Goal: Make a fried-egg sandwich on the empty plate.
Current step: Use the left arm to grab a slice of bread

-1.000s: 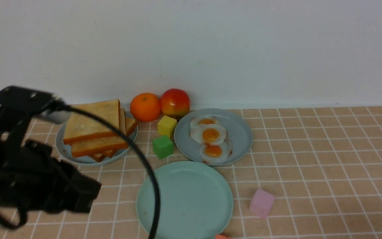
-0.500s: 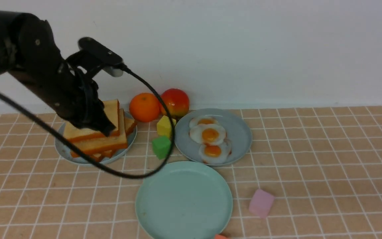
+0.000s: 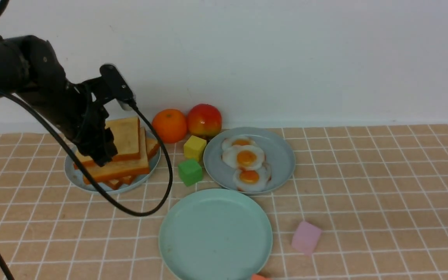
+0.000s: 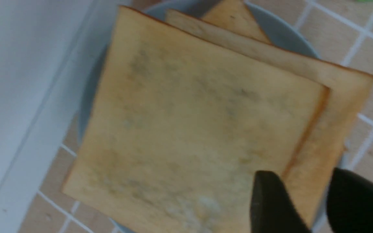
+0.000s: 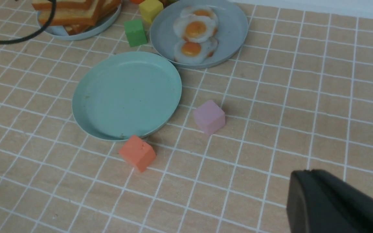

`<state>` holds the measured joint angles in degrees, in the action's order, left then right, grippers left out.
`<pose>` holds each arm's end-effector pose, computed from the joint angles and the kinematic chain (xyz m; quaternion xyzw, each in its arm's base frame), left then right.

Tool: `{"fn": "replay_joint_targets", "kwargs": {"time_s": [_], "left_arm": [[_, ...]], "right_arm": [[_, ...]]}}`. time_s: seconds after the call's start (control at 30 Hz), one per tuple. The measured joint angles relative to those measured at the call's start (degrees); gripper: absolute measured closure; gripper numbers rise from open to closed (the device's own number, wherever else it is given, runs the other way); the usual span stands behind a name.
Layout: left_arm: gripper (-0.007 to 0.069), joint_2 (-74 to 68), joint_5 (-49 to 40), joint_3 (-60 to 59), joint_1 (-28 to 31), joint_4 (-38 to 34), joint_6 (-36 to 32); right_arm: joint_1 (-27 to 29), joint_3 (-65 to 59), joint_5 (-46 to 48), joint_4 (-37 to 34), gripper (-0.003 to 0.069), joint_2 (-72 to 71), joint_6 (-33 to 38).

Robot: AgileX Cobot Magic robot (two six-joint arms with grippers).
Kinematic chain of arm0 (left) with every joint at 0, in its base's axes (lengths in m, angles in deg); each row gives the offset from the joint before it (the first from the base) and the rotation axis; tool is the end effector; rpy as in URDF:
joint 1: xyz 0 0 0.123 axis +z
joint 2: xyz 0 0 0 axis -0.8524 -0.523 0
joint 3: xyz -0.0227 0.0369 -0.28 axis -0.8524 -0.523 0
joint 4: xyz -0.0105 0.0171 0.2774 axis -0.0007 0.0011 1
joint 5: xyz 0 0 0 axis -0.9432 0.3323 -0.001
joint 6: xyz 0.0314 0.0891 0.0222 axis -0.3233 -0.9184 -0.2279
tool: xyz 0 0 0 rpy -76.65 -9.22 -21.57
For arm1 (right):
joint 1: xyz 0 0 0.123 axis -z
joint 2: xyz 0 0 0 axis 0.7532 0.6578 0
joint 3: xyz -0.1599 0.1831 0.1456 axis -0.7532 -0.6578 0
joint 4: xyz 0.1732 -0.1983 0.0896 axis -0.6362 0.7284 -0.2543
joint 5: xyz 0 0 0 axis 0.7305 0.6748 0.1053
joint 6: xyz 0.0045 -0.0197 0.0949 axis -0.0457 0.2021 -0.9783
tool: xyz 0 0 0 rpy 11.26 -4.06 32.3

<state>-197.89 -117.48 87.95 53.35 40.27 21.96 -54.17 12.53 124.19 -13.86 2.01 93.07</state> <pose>0.4400 -0.0512 0.2169 0.4637 0.8457 0.0455 0.2603 0.0798 0.0363 0.3633 -0.1351 0.8592 0.1404 0.4731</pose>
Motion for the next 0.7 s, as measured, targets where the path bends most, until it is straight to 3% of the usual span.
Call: {"fn": "replay_joint_targets", "kwargs": {"time_s": [0.13, 0.4, 0.57, 0.67, 0.7], "left_arm": [[0.0244, -1.56, 1.44, 0.11, 0.0, 0.0, -0.4], [0.0235, -4.93, 3.66, 0.22, 0.0, 0.13, -1.72], [0.03, -5.7, 4.83, 0.56, 0.0, 1.38, -1.59], [0.038, -5.71, 5.08, 0.6, 0.0, 1.85, -0.15], [0.0445, -5.71, 5.02, 0.68, 0.0, 1.97, 0.56]], "right_arm": [[0.0, 0.0, 0.0, 0.0, 0.0658, 0.02, 0.0], [0.0, 0.0, 0.0, -3.25, 0.0654, 0.07, 0.05], [0.0, 0.0, 0.0, -5.73, 0.0652, 0.07, 0.05], [0.0, 0.02, 0.07, -7.05, 0.065, 0.07, 0.05], [0.0, 0.07, 0.5, -7.6, 0.0648, 0.07, 0.05]]}}
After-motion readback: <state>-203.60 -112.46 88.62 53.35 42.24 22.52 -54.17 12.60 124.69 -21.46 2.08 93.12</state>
